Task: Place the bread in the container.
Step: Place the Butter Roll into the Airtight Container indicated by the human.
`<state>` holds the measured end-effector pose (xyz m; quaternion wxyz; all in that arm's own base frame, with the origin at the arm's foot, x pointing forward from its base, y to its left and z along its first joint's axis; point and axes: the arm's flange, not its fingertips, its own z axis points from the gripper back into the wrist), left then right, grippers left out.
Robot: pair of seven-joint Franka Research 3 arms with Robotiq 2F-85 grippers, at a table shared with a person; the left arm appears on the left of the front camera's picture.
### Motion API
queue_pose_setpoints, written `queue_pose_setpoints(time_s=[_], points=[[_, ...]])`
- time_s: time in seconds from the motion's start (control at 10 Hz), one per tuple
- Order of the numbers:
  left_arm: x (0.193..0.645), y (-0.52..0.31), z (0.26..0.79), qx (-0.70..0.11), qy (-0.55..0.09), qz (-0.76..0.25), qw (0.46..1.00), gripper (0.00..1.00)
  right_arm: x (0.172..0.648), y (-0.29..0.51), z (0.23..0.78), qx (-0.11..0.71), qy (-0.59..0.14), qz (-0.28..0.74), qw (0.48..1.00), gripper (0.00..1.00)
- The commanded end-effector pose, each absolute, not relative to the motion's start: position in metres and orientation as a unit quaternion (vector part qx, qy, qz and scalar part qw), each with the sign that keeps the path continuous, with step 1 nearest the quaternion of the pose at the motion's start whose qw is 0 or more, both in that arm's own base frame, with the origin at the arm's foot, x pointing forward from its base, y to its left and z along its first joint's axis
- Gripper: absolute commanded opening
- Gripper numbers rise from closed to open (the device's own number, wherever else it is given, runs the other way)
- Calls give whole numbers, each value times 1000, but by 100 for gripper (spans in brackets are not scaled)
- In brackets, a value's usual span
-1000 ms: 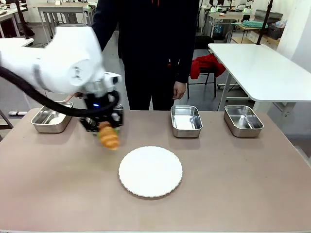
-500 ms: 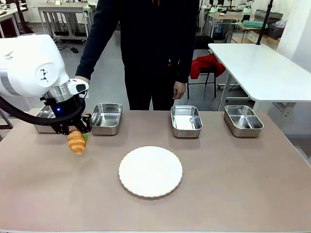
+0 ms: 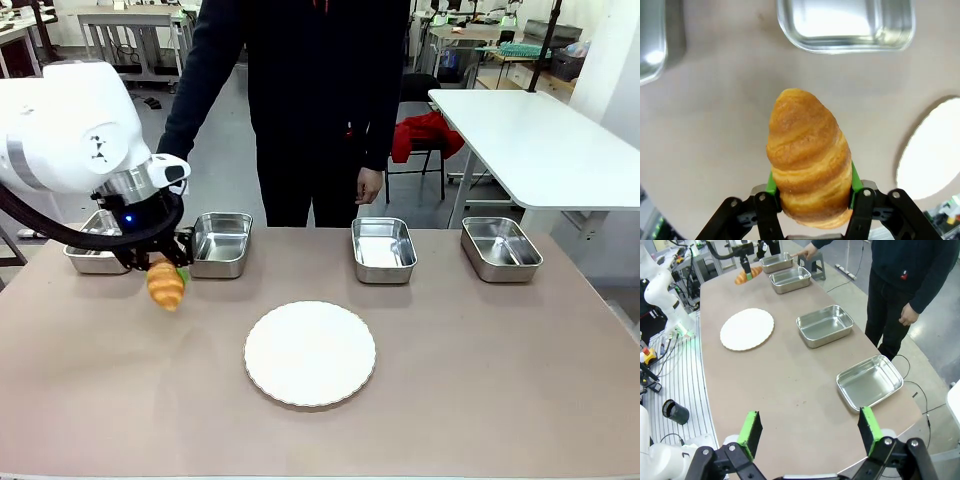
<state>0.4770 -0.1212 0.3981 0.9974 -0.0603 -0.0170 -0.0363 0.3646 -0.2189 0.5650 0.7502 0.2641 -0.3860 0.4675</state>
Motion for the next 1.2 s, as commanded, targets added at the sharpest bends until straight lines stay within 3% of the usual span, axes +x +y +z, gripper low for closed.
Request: queue_pose_setpoints(time_s=[0.0,0.5,1.1], points=[[526,-70,419,-66,-19,-85,994,56,364,-219,567,262,-389,468,749,100],[621,39,421,-35,-33,-166,985,56,364,-219,567,262,-389,468,749,100],[663,46,391,-73,-44,-178,980,56,364,-219,567,262,-389,468,749,100]])
